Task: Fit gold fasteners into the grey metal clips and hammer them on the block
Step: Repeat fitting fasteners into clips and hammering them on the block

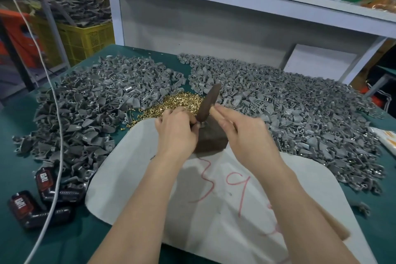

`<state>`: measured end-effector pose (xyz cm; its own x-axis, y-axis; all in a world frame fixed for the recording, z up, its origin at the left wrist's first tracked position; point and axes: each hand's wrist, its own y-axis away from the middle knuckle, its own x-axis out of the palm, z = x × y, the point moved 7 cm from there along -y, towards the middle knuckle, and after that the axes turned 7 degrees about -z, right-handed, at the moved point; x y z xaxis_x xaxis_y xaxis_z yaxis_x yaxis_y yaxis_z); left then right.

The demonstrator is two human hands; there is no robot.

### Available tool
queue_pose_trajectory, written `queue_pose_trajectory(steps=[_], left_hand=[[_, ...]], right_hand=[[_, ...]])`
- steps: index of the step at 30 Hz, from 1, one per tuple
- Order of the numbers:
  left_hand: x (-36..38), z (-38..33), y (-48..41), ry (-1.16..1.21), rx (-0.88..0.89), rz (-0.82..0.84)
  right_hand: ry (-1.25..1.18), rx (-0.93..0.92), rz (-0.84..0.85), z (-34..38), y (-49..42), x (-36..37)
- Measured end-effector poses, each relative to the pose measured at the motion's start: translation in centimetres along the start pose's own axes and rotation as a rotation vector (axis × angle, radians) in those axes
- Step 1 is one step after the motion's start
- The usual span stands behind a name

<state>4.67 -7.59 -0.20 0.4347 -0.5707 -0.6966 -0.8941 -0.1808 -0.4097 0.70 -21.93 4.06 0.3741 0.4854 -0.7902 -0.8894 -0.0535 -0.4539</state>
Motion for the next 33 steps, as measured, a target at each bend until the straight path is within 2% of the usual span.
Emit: queue_pose_trajectory(steps=[2, 4, 5, 6, 8, 9, 10, 13, 14, 15, 18, 19, 22, 23, 27, 30, 33], left_hand=[[0.0, 0.0, 0.1, -0.002, 0.001, -0.003], [-0.2, -0.1, 0.1, 0.025, 0.002, -0.023], [-0.2, -0.1, 0.0, 0.032, -0.001, -0.029], [-0.1, -0.1, 0.0, 0.026, -0.007, -0.022], [-0.1, 0.0, 0.0, 0.007, -0.007, -0.004], [-0.1, 0.0, 0.0, 0.005, -0.006, -0.002], [-0.1, 0.0, 0.0, 0.003, -0.007, -0.004], [-0.1, -0.1, 0.0, 0.007, 0.005, -0.017], [-0.1, -0.2, 0.0, 0.017, 0.007, -0.022], [-0.1, -0.2, 0.0, 0.021, 0.004, -0.021], [-0.1, -0.2, 0.1, -0.014, 0.008, -0.009], [-0.1, -0.1, 0.1, -0.015, 0.011, -0.01], [-0.3, -0.2, 0.1, 0.011, 0.014, -0.028], [-0.3, -0.2, 0.0, 0.013, 0.013, -0.031], [-0.1, -0.1, 0.0, -0.019, -0.005, -0.002], [0.0, 0.0, 0.0, -0.018, -0.012, 0.007], [0.1, 0.1, 0.1, 0.008, -0.028, 0.013]], right_hand=[[-0.032, 0.016, -0.05, -0.5, -0.6, -0.7], [-0.111, -0.005, -0.241, -0.4, -0.8, -2.7], [-0.117, -0.033, -0.276, -0.3, -0.8, -2.9], [-0.102, -0.05, -0.234, -0.3, -0.6, -2.4], [-0.013, 0.013, -0.035, -1.1, -0.1, -0.3], [0.013, 0.05, 0.013, -1.6, 0.1, 0.0], [0.021, 0.061, -0.007, -2.0, 0.0, -0.3], [-0.07, 0.006, -0.288, -1.5, -0.2, -3.4], [-0.087, -0.027, -0.329, -1.0, -0.2, -3.8], [-0.077, -0.053, -0.296, -0.4, -0.2, -3.4], [0.039, -0.032, -0.006, -0.4, 0.2, -0.1], [0.027, -0.024, -0.015, -0.6, 0.0, -0.2], [-0.066, -0.056, -0.28, -0.7, -0.3, -2.7], [-0.062, -0.075, -0.301, -0.6, -0.3, -2.8], [0.039, -0.021, 0.031, -1.0, 0.6, 0.7], [-0.13, 0.061, -0.04, -2.1, -0.6, 0.0], [-0.178, 0.297, -0.069, -4.9, -2.0, 0.8]])
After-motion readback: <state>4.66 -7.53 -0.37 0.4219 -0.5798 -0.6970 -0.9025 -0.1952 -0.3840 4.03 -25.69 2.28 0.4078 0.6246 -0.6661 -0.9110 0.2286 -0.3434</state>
